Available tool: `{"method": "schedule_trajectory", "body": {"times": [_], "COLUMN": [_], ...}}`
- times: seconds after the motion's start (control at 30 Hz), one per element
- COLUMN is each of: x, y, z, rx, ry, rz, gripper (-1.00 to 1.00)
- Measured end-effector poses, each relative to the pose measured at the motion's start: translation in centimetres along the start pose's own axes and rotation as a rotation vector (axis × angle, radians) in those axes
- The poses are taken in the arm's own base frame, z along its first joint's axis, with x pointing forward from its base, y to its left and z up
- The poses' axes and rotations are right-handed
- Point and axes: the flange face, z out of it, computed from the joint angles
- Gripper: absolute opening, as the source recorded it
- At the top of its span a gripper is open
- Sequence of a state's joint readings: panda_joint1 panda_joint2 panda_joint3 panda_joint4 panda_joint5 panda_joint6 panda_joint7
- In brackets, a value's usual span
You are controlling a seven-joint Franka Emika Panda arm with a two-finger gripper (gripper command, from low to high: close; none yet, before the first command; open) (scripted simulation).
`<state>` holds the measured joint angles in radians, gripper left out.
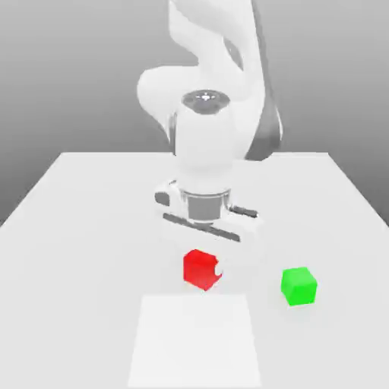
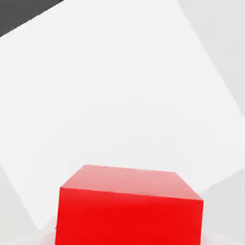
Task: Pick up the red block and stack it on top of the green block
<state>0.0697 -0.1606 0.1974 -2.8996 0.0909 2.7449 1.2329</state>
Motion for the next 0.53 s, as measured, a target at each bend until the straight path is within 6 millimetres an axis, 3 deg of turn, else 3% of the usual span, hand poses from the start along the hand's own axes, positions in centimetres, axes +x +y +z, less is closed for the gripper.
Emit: {"method": "schedule_trajectory", "body": {"times": [0.17, 0.23, 0.4, 0.43, 0.53], "x": [-11.0, -12.3, -12.5, -12.6, -12.6], "y": [-1.8, -2.0, -1.9, -1.9, -1.9], "z": [-1.3, -0.3, 3.8, 4.6, 4.6], "rx": [-0.004, -0.005, -0.005, -0.005, -0.005], "ry": [0.001, 0.005, 0.006, 0.004, 0.004], "rz": [-0.416, -0.466, -0.476, -0.478, -0.478], "gripper": [-1.0, -1.0, -1.0, 1.0, 1.0]}}
